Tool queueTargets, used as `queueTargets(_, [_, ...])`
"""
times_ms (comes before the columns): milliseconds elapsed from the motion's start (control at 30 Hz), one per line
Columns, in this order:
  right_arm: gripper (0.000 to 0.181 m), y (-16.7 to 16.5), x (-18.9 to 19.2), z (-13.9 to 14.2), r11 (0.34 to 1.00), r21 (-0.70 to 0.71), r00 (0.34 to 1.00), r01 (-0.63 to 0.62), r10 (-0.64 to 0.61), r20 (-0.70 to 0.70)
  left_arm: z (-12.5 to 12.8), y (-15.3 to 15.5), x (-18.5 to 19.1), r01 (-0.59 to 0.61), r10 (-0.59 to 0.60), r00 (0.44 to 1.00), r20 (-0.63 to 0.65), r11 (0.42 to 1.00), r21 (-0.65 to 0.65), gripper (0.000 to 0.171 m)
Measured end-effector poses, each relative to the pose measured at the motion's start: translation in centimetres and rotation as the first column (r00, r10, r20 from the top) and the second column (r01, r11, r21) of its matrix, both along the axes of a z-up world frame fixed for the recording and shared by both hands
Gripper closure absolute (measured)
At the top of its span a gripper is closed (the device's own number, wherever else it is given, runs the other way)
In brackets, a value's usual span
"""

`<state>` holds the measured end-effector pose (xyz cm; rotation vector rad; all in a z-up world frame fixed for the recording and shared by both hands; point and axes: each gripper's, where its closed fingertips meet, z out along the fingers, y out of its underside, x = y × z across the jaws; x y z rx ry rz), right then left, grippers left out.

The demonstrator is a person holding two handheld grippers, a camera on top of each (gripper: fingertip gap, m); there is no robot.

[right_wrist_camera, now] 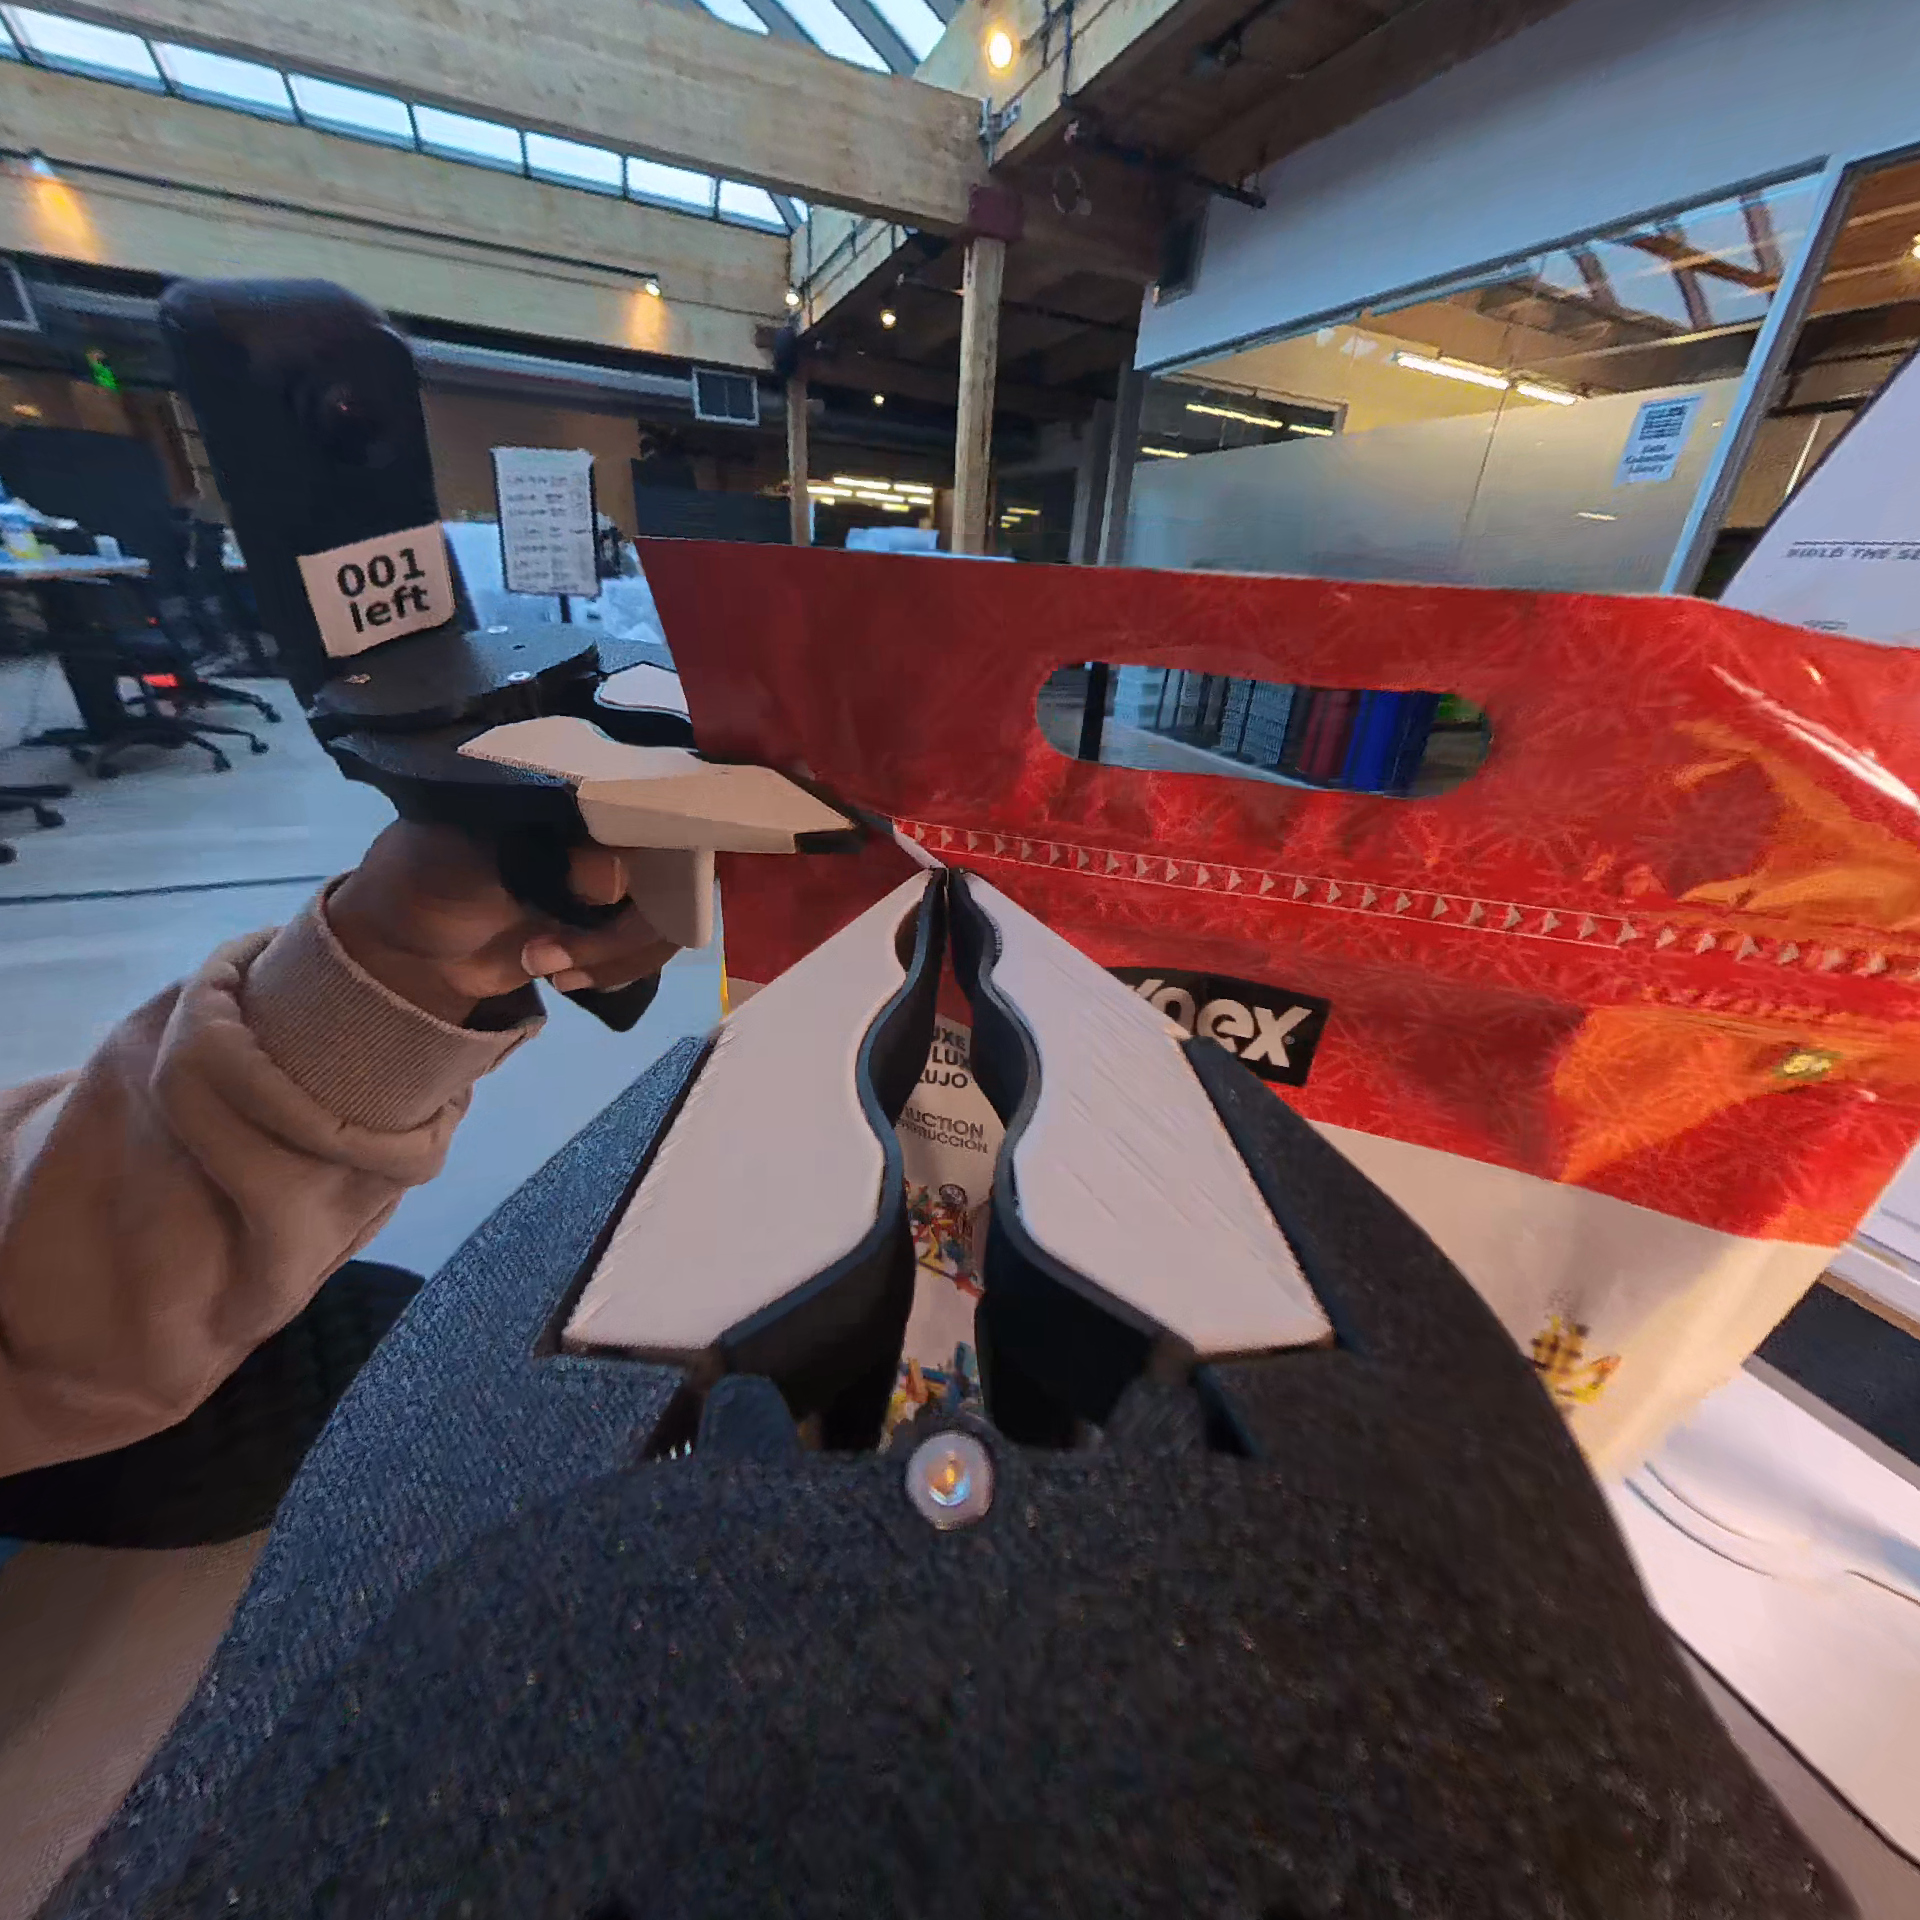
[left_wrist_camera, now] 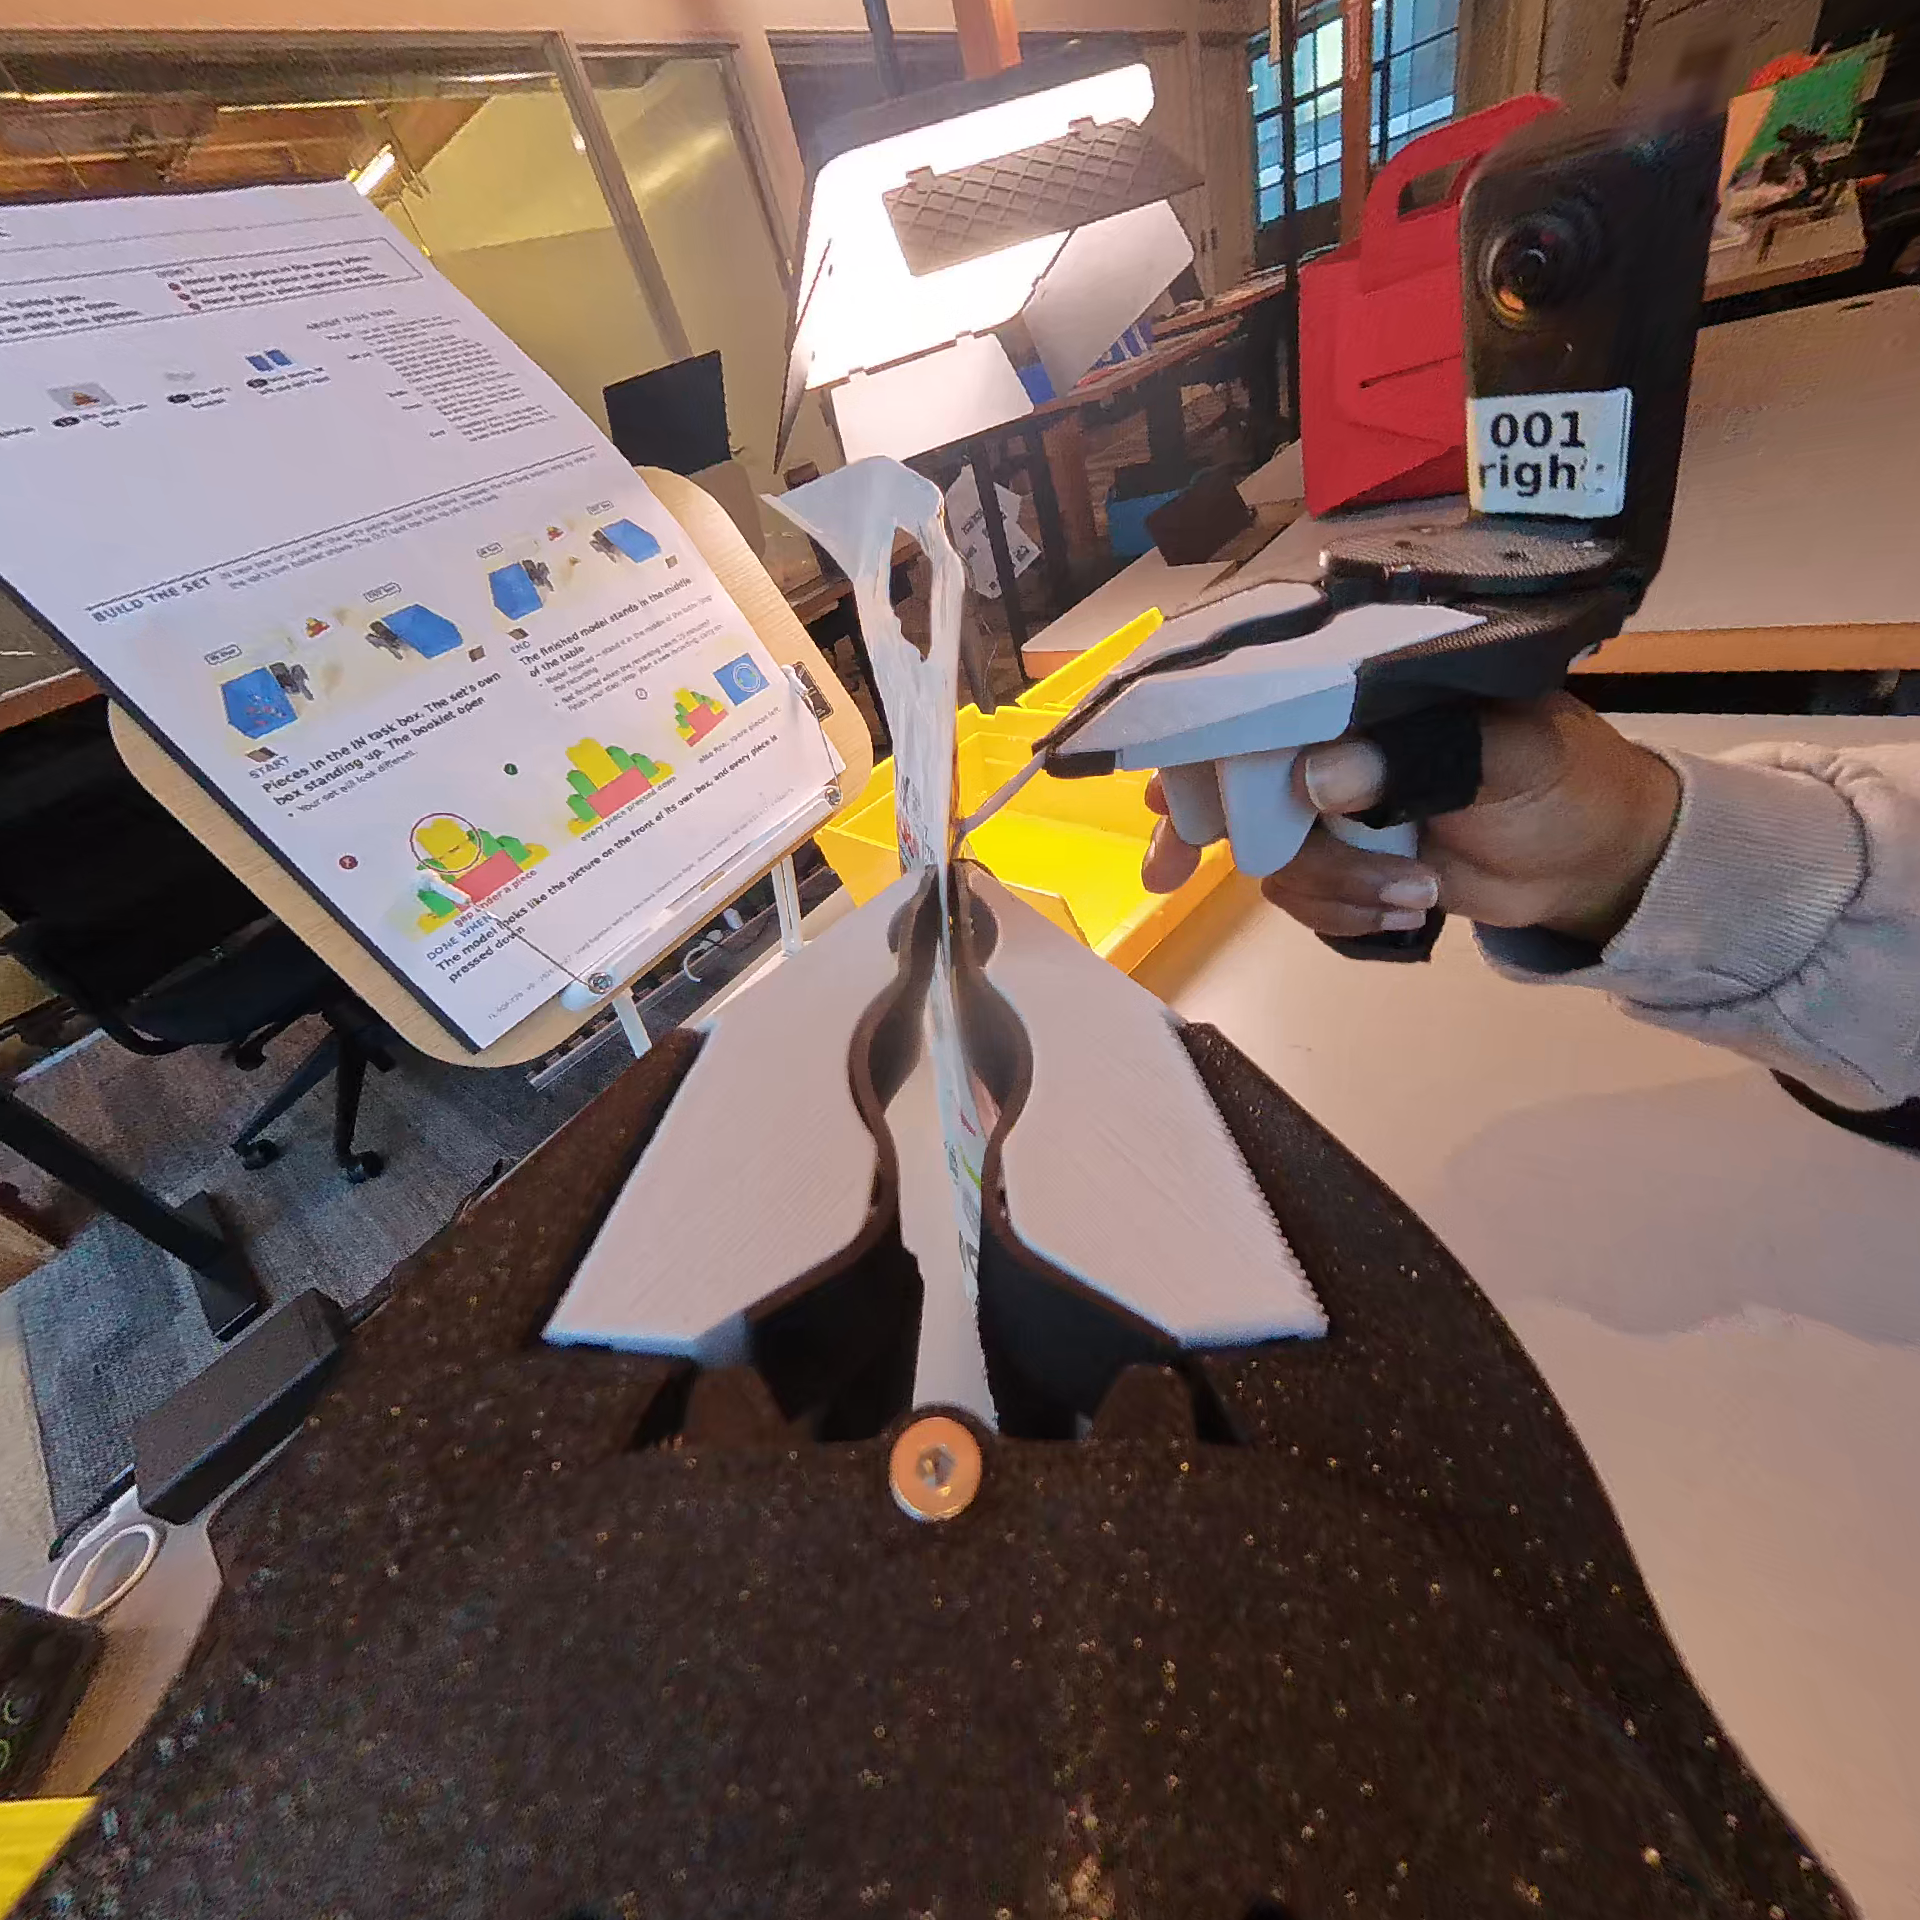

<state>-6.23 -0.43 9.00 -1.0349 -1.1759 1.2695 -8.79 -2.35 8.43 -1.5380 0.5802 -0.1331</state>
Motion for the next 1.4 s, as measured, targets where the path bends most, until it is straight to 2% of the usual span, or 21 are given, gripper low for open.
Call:
queueTargets(200, [0.181,0.8,0.4,-0.1,0.998,0.046,0.995,-0.047,0.042,0.089,-0.2,-0.2,0.4,0.038,-0.038,0.999,-0.002,0.999,-0.020,0.171])
queueTargets(300, [0.181,1.4,0.5,0.3,0.998,0.036,0.995,-0.058,0.055,0.088,-0.2,-0.4,0.3,0.055,-0.055,0.998,0.012,0.998,-0.027,0.171])
queueTargets(400, [0.181,4.5,1.4,0.9,1.000,0.012,0.998,0.026,-0.026,0.054,0.0,-0.6,-0.9,0.041,-0.041,0.999,0.029,0.999,-0.026,0.171])
queueTargets(533, [0.181,7.2,2.4,0.3,0.997,0.010,0.994,0.078,-0.078,0.076,0.0,-1.0,-0.8,0.119,-0.115,0.990,0.087,0.992,-0.042,0.171])
queueTargets(667, [0.181,9.8,4.2,1.9,0.990,0.006,0.989,0.141,-0.141,0.042,0.1,-1.2,-2.1,0.146,-0.136,0.979,0.155,0.988,-0.055,0.171])
queueTargets(1000, [0.181,16.1,8.1,2.6,0.961,-0.007,0.959,0.278,-0.277,0.057,0.1,-1.4,-3.3,0.133,-0.122,0.980,0.159,0.989,-0.058,0.171])
queueTargets(1133, [0.181,17.7,9.8,2.3,0.947,-0.009,0.945,0.323,-0.321,0.062,0.1,-1.3,-3.8,0.122,-0.112,0.980,0.166,0.991,-0.056,0.171])
queueTargets(1400, [0.181,22.3,16.4,3.0,0.883,-0.065,0.885,0.465,-0.465,0.017,0.1,-1.5,-5.2,0.091,-0.080,0.982,0.170,0.994,-0.056,0.171])
